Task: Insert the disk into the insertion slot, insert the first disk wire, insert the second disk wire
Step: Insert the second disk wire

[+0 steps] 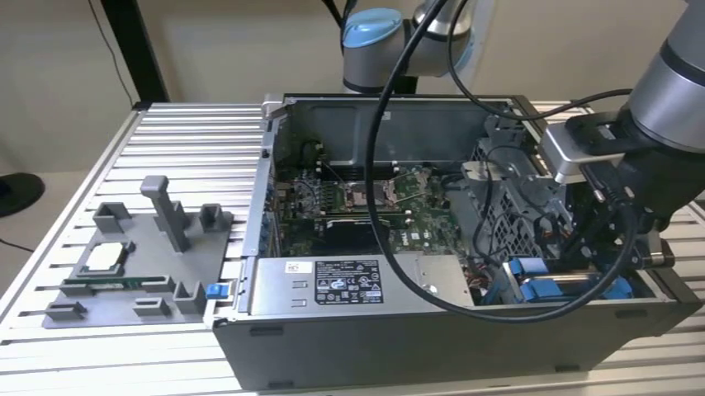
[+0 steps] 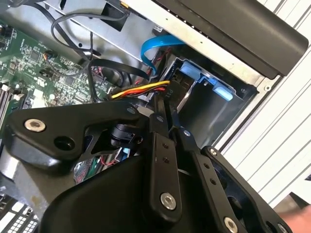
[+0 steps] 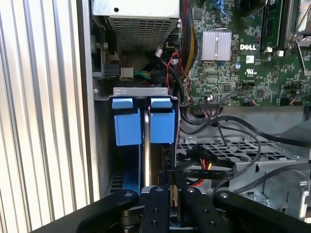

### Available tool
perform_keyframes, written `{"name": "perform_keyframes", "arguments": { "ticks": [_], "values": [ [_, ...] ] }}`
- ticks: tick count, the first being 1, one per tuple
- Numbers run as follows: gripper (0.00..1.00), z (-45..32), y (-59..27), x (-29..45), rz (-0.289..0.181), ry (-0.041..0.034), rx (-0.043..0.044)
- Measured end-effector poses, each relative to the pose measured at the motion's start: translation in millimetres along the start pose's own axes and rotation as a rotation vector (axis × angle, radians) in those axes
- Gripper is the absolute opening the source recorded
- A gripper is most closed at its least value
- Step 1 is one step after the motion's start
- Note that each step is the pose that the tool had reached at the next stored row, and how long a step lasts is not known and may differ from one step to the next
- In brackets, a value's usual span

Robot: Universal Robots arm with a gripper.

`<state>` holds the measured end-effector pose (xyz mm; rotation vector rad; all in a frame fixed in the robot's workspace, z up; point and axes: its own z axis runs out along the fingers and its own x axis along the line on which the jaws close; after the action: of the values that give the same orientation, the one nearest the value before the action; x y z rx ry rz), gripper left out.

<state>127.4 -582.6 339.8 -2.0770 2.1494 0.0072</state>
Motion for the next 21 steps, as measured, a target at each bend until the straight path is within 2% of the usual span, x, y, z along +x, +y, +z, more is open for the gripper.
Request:
{"name": "perform_keyframes", "arguments": {
  "ticks": [2, 17, 18, 20, 21],
  "values": [
    [0.0, 1.9, 0.2, 0.2, 0.0, -0.0021, 0.0021],
    [0.0, 4.9, 1.0, 0.5, -0.001, -0.0008, 0.0049],
    [1.0, 5.0, 1.0, 0.5, -0.001, -0.001, 0.0051],
    [1.0, 5.2, 0.9, 0.5, -0.001, -0.0023, 0.0051],
    [1.0, 2.4, 0.6, 0.2, -0.001, -0.0023, 0.0049]
  ]
}}
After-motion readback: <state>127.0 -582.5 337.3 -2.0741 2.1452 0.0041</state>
